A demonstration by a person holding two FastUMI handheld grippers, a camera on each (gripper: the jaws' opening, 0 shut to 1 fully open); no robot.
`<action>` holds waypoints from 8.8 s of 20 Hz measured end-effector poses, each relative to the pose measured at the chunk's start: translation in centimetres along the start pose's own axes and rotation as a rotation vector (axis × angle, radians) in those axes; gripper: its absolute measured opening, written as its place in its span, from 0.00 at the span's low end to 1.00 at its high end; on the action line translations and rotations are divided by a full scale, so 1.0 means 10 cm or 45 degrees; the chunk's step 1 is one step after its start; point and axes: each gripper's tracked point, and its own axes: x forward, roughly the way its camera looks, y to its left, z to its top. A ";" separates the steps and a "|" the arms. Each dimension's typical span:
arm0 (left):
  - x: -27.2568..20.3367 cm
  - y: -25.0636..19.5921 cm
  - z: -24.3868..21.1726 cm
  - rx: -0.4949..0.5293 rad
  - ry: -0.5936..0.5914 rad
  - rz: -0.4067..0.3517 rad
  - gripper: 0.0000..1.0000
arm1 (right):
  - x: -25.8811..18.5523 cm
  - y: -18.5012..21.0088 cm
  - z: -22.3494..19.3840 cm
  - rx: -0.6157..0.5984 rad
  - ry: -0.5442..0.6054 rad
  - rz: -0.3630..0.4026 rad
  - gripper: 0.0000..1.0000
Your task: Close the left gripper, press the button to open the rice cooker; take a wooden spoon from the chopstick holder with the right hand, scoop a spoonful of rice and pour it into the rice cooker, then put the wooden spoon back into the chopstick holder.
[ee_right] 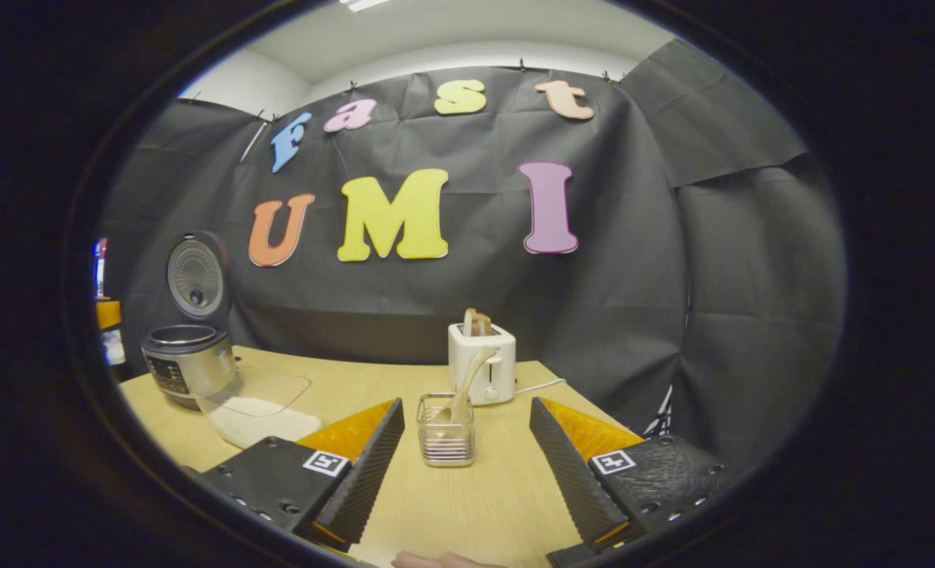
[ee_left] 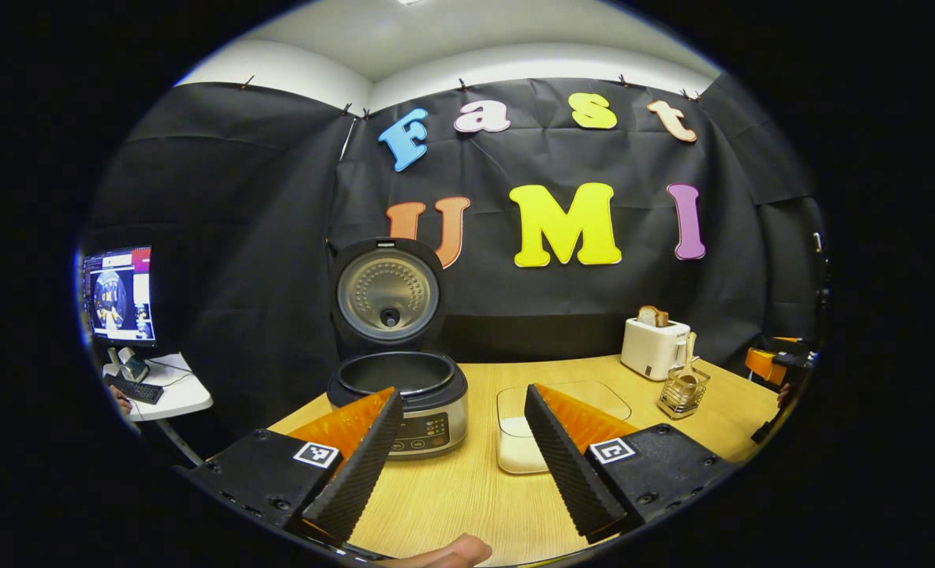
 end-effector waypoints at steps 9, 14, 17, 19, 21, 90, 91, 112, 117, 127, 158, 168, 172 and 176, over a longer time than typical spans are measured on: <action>0.01 0.02 0.06 0.029 -0.045 0.023 0.99 | 0.62 -0.07 0.19 -0.017 0.075 0.050 0.94; 0.10 0.07 -0.02 -0.002 -0.039 0.059 0.99 | 1.05 -0.09 0.22 -0.031 0.104 0.144 0.95; 0.20 0.13 -0.11 0.010 -0.031 0.089 0.99 | 1.35 -0.23 0.17 -0.008 0.148 0.141 0.97; 0.26 0.17 -0.19 0.017 -0.015 0.119 0.99 | 1.53 -0.28 0.16 0.014 0.172 0.156 0.95; 0.33 0.21 -0.26 0.013 -0.007 0.150 0.99 | 1.72 -0.27 0.14 0.019 0.192 0.181 0.95; -0.02 0.80 0.08 0.026 -0.018 0.171 0.96 | 1.20 3.44 0.31 -0.310 0.203 0.434 0.14; -0.02 0.79 0.08 0.019 -0.022 0.172 0.99 | 1.24 3.43 0.22 -0.326 0.208 0.412 0.14; -0.01 0.78 0.03 0.007 -0.008 0.113 0.99 | 0.90 3.83 -0.61 -0.503 0.317 0.394 0.14; 0.02 0.83 0.00 -0.049 0.016 0.131 0.99 | 0.93 3.84 -0.51 -0.231 0.398 0.351 0.14; 0.04 0.76 -0.03 -0.046 0.021 0.094 0.99 | 1.06 3.48 -0.49 0.663 0.629 0.279 0.14; 0.13 0.81 -0.18 -0.049 0.074 0.115 0.99 | 1.13 3.22 -0.52 1.724 0.823 0.468 0.14; 0.12 0.84 -0.14 -0.046 0.068 0.139 0.99 | 1.12 2.75 -0.08 1.834 0.699 0.436 0.14; 0.12 0.90 -0.17 -0.037 0.080 0.155 0.99 | 1.08 2.70 0.14 1.843 0.667 0.462 0.14; 0.08 1.01 -0.14 -0.047 0.072 0.166 0.99 | 1.03 2.79 0.39 1.841 0.653 0.491 0.14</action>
